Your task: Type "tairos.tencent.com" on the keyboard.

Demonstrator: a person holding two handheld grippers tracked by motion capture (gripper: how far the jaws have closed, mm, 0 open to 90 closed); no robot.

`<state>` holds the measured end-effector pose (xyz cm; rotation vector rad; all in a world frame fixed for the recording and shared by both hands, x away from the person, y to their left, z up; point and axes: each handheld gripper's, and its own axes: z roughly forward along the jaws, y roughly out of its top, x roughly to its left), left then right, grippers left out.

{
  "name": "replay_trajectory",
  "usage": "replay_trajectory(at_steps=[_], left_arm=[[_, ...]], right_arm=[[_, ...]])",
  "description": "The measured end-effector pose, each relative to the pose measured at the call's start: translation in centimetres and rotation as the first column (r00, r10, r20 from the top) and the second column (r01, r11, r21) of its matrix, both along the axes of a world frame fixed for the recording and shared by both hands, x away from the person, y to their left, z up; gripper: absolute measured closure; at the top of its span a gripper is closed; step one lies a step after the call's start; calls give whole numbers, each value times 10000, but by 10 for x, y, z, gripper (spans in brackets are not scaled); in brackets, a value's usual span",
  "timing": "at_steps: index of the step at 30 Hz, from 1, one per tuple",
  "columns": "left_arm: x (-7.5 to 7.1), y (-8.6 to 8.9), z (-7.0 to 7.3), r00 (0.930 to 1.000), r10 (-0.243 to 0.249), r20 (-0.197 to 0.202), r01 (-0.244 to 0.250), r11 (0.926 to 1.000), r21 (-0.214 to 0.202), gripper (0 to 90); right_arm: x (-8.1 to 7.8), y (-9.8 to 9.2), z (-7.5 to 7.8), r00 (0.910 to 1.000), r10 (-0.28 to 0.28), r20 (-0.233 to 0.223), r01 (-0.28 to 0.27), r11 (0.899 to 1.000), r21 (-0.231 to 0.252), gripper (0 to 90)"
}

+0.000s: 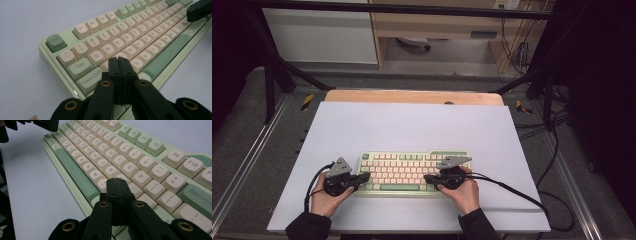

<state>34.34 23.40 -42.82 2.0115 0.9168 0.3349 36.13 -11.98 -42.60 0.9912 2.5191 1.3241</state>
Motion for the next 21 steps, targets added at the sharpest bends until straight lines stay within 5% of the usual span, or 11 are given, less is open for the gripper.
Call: replay_trajectory(at_steps=[21], left_arm=[[2, -30, 5, 9992, -408, 35, 407, 9991, 152, 890]], right_arm=[[1, -17, 0, 9997, -190, -167, 192, 9997, 140, 900]])
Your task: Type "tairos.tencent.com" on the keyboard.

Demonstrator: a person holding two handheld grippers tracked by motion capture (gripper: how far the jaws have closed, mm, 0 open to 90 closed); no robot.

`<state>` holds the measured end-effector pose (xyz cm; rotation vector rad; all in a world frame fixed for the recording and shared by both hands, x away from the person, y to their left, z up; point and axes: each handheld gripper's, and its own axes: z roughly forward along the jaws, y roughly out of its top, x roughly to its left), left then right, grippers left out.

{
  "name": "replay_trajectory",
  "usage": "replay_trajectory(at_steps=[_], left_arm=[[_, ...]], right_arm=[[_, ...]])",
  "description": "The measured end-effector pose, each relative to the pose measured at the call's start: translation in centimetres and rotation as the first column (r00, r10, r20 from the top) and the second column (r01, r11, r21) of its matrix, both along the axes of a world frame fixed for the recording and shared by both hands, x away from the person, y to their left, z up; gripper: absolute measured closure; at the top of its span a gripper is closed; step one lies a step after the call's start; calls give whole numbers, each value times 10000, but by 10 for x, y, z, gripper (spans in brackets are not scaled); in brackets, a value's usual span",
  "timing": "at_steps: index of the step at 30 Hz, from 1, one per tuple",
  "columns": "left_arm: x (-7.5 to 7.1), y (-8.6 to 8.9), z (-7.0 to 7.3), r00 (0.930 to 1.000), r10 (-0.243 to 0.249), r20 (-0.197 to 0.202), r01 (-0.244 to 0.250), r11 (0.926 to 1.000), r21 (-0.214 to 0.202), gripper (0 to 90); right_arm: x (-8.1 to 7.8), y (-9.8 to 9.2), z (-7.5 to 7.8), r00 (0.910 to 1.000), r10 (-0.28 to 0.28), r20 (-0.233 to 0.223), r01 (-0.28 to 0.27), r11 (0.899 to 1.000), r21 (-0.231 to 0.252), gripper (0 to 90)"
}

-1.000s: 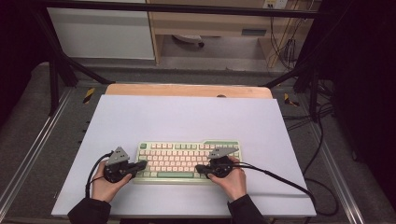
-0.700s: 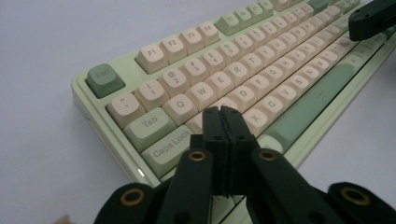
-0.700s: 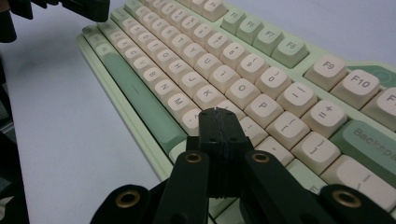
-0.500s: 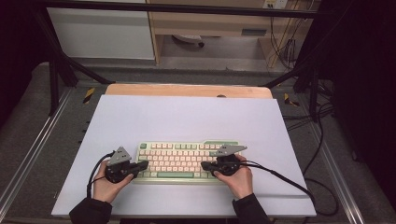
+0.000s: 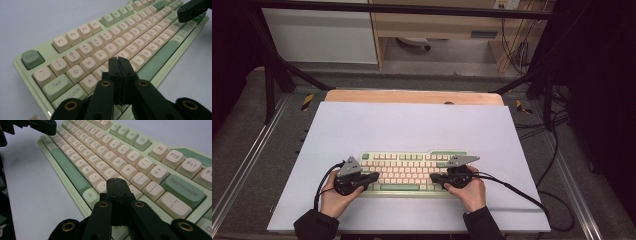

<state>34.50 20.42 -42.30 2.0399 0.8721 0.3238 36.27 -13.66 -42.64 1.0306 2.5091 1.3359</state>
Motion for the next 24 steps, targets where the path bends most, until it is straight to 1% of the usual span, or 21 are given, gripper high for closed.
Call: replay_trajectory(at_steps=[4, 6, 11, 16, 24], left_arm=[[1, -7, 0, 10000, -4, -20, 4, 10000, 60, 890], [2, -12, -1, 10000, -80, -38, 80, 9999, 92, 890], [3, -25, -5, 9993, -356, -103, 359, 9988, 332, 889], [3, -25, -8, 9993, -342, -127, 347, 9984, 450, 890], [4, -26, -10, 9990, -420, -161, 426, 9982, 423, 890]], right_arm=[[0, 0, 0, 10000, 0, 12, 0, 10000, -5, 900], [0, 0, 0, 10000, -8, 18, 8, 10000, 11, 900], [-1, -1, 2, 10000, -2, 67, 2, 10000, 42, 900], [-1, -1, 3, 9999, 6, 115, -7, 10000, 41, 900], [-1, -1, 3, 9999, -29, 120, 29, 10000, 31, 900]])
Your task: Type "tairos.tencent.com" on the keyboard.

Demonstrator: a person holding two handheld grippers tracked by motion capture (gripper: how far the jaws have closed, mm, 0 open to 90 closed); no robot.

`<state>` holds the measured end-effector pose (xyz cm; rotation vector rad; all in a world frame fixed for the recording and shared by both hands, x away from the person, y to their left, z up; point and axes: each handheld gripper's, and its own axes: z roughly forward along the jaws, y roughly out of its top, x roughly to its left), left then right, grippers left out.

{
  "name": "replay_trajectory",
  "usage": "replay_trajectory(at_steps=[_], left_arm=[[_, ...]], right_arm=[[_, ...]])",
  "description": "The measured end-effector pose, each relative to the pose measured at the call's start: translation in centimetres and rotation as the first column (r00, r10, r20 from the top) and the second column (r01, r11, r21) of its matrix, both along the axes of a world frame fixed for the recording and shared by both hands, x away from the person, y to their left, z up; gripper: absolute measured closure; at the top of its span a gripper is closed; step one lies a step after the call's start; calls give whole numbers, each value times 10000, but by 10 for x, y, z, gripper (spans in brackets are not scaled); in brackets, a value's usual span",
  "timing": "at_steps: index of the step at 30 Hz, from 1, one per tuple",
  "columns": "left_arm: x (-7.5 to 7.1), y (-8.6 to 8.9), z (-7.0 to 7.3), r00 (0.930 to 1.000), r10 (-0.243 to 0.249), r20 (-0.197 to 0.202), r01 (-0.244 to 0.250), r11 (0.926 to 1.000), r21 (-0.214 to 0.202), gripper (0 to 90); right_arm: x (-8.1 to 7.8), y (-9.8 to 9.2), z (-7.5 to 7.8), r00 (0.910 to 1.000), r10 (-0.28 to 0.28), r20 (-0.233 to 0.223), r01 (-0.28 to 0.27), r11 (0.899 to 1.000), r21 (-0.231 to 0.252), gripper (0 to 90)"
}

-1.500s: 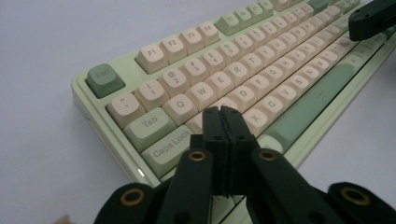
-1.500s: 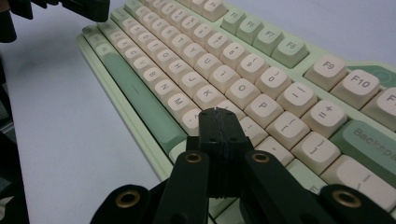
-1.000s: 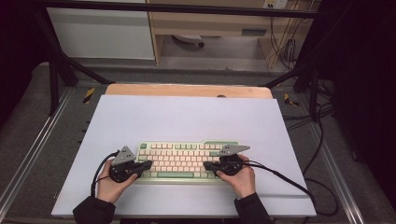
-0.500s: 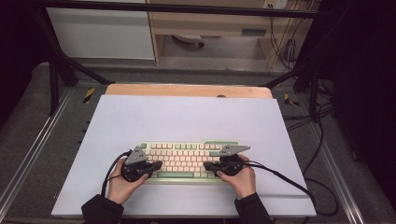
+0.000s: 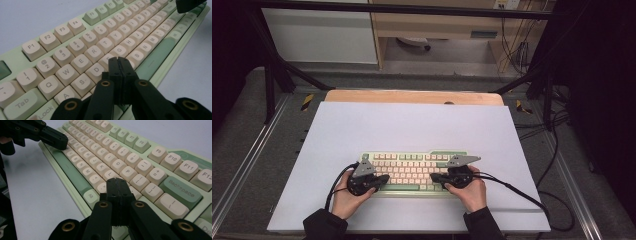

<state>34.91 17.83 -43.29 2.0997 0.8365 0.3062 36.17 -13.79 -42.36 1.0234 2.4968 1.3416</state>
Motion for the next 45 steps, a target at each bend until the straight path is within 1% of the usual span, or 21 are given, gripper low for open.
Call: replay_trajectory(at_steps=[2, 3, 5, 7, 8, 9, 15, 18, 23, 26, 30, 39, 45], left_arm=[[0, -1, -2, 10000, -67, -58, 67, 9999, 87, 891], [0, -1, -3, 10000, -70, -64, 70, 10000, 16, 893], [0, -2, -1, 10000, -82, -42, 82, 10000, 55, 892], [-1, -1, 0, 9999, -99, 35, 99, 9999, -55, 891], [-2, 0, 2, 9999, -99, 30, 99, 9999, -48, 891], [-2, 1, 3, 9999, -82, 97, 83, 9999, -62, 891], [-5, 9, 6, 9998, -15, 183, 17, 9999, -161, 893], [-7, 16, 7, 9997, 77, 211, -73, 9998, -201, 893], [-9, 33, 7, 9989, 430, 180, -423, 9983, -392, 894], [-9, 39, 8, 9981, 537, 292, -525, 9977, -428, 893], [-9, 44, 8, 9976, 634, 293, -619, 9968, -511, 893], [-9, 50, 9, 9970, 730, 274, -713, 9956, -614, 893], [-9, 50, 8, 9971, 723, 251, -706, 9955, -636, 893]], right_arm=[[0, 0, 0, 10000, 7, -16, -7, 10000, -11, 900], [0, 0, 0, 10000, 1, -23, -1, 10000, -10, 900], [0, 0, 0, 10000, -3, 14, 3, 10000, -15, 900], [0, 0, 0, 10000, -14, 21, 14, 10000, 13, 900], [-1, 0, 1, 10000, -11, 17, 11, 10000, 23, 900], [-1, 0, 1, 10000, -22, 43, 22, 10000, 47, 900], [0, 0, 2, 10000, -49, 60, 48, 9999, 92, 900], [1, 0, 2, 10000, -80, 50, 80, 9999, 114, 900], [2, 7, 5, 9999, -54, 96, 54, 10000, 69, 900], [3, 12, 6, 9999, -41, 118, 41, 10000, 29, 900], [5, 15, 8, 9998, -140, 164, 139, 9999, 84, 900], [16, 27, 8, 9991, -342, 236, 341, 9994, 17, 900], [23, 35, 3, 9989, -458, 141, 461, 9986, -246, 900]])
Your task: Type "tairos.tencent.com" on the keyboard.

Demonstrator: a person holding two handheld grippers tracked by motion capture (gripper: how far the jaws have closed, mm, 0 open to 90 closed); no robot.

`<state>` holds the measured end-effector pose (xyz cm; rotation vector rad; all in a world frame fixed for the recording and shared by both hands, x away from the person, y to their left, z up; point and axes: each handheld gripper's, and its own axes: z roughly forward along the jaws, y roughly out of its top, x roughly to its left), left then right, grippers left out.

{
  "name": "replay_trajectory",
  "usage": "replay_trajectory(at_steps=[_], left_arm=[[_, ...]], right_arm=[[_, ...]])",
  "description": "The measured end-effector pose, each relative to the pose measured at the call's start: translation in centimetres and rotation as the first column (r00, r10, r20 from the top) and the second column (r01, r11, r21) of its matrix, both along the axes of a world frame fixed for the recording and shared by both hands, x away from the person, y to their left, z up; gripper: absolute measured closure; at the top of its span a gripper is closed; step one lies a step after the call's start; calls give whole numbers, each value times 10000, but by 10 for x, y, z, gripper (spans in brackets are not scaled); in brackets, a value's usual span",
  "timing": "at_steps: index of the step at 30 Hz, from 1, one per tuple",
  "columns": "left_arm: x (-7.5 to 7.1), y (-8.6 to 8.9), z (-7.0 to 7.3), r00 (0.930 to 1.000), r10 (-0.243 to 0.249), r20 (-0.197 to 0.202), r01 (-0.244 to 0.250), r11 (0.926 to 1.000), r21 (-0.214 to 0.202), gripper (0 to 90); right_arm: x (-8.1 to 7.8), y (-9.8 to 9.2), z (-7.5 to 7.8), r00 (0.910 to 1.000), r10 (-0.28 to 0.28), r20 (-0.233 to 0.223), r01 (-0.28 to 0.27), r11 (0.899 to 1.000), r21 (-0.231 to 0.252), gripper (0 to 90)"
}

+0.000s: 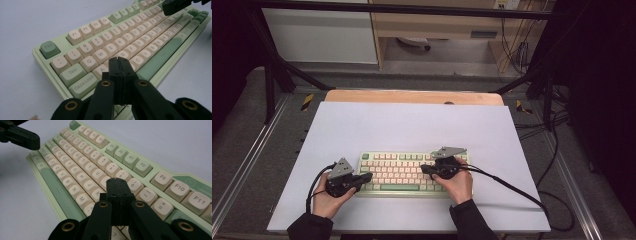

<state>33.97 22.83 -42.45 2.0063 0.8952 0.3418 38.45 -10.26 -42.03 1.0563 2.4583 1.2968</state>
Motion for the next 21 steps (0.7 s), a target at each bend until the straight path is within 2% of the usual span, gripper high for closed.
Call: replay_trajectory(at_steps=[11, 21], left_arm=[[1, -1, -1, 10000, -6, -48, 6, 10000, 34, 893], [1, -2, -3, 10000, -35, -85, 36, 10000, 69, 893]], right_arm=[[8, 8, -10, 9999, -54, -92, 53, 9999, -101, 900], [8, 9, -12, 9998, -33, -191, 32, 10000, -80, 900]])
